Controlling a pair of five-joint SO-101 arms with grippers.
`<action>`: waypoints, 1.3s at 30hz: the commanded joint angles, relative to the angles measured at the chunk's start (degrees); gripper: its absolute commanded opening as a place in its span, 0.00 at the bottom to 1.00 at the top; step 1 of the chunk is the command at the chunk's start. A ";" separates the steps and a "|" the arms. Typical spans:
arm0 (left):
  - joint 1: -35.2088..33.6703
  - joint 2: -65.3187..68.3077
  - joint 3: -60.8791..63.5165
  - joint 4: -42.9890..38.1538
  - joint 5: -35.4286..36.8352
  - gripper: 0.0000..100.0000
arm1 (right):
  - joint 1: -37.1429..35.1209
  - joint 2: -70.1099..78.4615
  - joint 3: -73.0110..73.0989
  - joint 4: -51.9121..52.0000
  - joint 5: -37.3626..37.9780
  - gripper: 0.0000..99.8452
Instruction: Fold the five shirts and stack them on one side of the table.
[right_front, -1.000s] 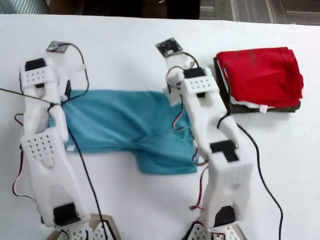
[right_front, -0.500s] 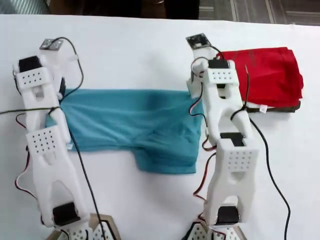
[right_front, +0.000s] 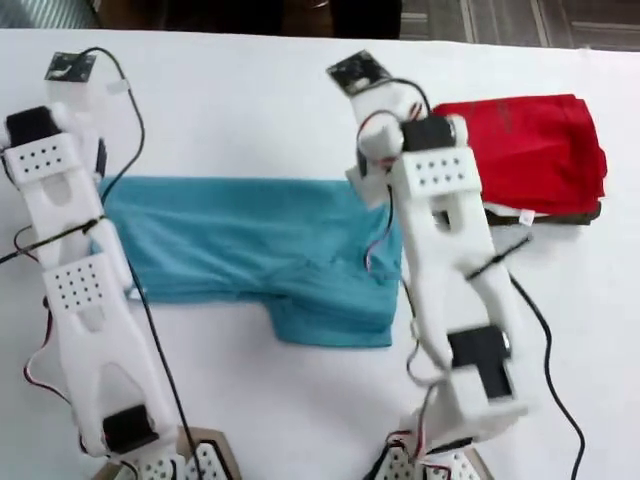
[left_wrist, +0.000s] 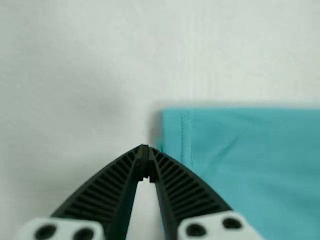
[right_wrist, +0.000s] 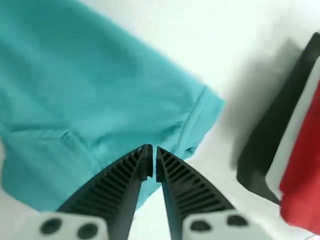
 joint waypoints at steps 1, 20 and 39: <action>-0.97 -8.09 2.07 1.41 0.26 0.03 | -3.91 -12.79 12.22 -4.18 0.44 0.02; -1.14 -51.87 69.49 -11.25 0.26 0.03 | -27.47 -14.55 43.16 -11.12 7.47 0.14; -1.23 -61.63 88.31 -21.10 0.18 0.03 | -27.38 4.88 38.95 -15.16 7.56 0.14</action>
